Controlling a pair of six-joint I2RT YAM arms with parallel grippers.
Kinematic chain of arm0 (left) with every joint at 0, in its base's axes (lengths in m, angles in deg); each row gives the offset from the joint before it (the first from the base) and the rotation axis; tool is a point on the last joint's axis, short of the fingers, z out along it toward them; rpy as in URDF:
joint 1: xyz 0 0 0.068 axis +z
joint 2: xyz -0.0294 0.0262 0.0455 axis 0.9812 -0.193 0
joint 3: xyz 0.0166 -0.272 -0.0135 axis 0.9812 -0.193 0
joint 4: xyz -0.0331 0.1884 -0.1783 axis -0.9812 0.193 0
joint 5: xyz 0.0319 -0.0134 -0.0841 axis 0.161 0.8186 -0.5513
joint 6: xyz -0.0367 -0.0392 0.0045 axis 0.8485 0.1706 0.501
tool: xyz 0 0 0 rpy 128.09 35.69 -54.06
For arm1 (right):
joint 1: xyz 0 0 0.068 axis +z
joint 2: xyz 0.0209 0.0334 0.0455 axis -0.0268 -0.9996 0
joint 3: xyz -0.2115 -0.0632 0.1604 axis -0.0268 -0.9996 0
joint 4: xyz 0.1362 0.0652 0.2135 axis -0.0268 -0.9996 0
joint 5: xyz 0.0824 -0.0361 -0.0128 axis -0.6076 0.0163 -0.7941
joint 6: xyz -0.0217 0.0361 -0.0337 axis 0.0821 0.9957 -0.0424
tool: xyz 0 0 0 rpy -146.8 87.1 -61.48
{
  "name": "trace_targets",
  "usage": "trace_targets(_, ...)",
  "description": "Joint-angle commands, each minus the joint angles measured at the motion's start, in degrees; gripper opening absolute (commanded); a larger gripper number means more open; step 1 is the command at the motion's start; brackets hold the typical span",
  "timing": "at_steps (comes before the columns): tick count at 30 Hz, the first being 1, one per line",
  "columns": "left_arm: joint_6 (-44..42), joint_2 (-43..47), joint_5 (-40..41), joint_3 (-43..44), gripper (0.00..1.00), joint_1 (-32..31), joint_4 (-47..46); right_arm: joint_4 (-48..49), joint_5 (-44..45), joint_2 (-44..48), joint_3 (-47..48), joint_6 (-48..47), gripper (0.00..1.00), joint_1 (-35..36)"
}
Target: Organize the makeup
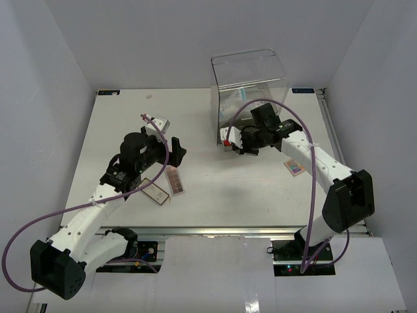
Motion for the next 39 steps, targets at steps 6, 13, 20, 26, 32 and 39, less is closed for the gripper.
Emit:
trace_targets(6, -0.6, 3.0, 0.0, -0.8, 0.98, 0.2, 0.3, 0.9, 12.6, -0.9, -9.1, -25.1, 0.08, -5.3)
trace_targets(13, -0.6, 2.8, -0.5, -0.8, 0.98, 0.2, 0.2, 9.8, 20.1, -10.3, -4.2, -24.3, 0.09, -6.2)
trace_targets(20, -0.5, 2.8, -0.7, -1.0, 0.98, 0.2, 0.2, 17.8, 21.7, -17.9, 5.6, -14.0, 0.36, -6.2)
trace_targets(26, -0.5, 2.6, -1.0, -1.0, 0.98, 0.2, 0.1, 24.2, 22.0, -18.5, 6.7, -7.8, 0.59, -6.1)
trace_targets(32, -0.3, 2.0, -2.9, -1.6, 0.98, 0.2, -0.8, 24.8, 20.1, -15.8, 2.0, -5.3, 0.59, -6.2)
trace_targets(39, 0.6, -0.5, -3.8, -1.6, 0.98, 0.3, -1.0, 25.9, 7.4, -1.4, -10.3, 5.7, 0.59, -8.8)
